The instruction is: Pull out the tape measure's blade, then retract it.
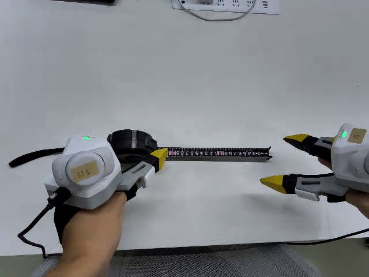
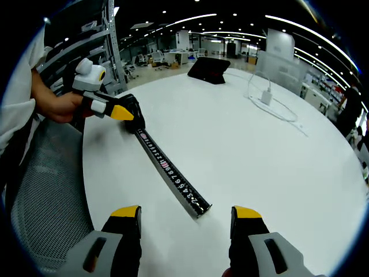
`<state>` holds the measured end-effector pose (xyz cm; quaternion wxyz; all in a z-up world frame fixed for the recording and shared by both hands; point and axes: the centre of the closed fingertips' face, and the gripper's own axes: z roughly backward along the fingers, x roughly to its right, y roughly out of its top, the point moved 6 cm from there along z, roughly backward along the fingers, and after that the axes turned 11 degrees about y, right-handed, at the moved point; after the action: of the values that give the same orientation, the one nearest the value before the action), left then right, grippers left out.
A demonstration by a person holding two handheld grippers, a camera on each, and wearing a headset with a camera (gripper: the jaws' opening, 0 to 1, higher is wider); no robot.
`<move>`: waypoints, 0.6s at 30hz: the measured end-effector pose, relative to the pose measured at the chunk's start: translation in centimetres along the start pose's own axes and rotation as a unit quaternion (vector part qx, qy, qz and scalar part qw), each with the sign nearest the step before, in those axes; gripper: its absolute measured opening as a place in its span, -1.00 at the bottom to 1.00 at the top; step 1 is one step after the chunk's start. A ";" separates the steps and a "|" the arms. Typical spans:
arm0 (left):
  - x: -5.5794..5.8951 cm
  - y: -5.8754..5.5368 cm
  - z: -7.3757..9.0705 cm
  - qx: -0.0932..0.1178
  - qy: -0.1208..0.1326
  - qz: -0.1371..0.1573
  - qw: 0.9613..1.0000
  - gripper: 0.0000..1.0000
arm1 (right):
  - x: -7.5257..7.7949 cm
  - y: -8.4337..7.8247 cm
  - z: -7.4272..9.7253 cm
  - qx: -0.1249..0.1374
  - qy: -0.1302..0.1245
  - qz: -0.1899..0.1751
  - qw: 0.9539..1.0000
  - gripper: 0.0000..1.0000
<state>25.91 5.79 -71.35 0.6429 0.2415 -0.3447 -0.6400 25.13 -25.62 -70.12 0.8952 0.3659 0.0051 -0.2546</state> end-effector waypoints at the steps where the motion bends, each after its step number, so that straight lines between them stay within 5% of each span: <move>1: -0.1 0.0 0.0 0.000 0.002 0.003 1.000 0.30 | 0.0 0.0 0.0 0.000 0.000 0.000 1.000 0.21; 18: -0.3 0.0 -0.3 -0.004 0.008 0.004 1.000 0.22 | 0.8 0.2 -0.1 -0.032 0.015 0.037 0.999 -0.02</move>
<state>26.10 6.03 -71.60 0.6495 0.2428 -0.3379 -0.6364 25.95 -25.74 -70.24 0.9150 0.3406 0.0137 -0.2157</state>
